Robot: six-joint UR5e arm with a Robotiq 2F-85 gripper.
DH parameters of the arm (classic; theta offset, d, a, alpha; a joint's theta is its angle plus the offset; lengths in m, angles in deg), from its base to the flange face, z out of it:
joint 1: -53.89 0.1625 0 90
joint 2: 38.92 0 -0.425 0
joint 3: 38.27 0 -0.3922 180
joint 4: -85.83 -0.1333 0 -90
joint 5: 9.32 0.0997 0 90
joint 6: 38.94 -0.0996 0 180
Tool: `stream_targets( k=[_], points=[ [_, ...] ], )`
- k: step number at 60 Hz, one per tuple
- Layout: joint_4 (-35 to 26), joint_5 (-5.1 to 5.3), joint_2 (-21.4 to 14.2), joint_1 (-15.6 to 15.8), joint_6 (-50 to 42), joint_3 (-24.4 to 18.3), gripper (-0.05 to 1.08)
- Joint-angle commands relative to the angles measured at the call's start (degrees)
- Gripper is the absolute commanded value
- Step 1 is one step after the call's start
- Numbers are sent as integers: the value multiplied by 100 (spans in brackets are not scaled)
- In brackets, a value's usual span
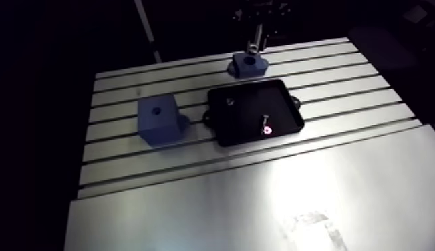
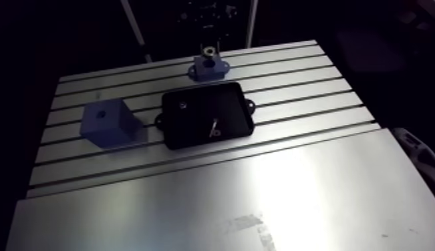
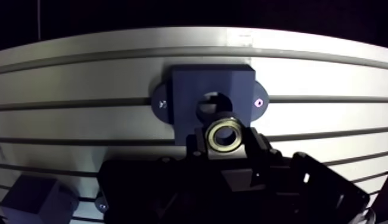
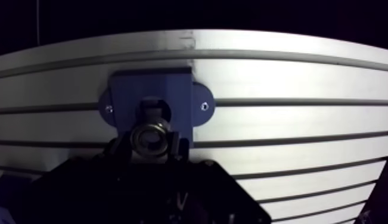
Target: Pick up the bearing and press it into the housing until flush.
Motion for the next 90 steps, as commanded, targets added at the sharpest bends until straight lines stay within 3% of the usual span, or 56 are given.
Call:
stream_targets(
  k=[1, 90],
  points=[
    [20, -24, 109, 9, -65, -36, 72],
    [55, -33, 324, 62, -91, -99, 73]
  ],
)
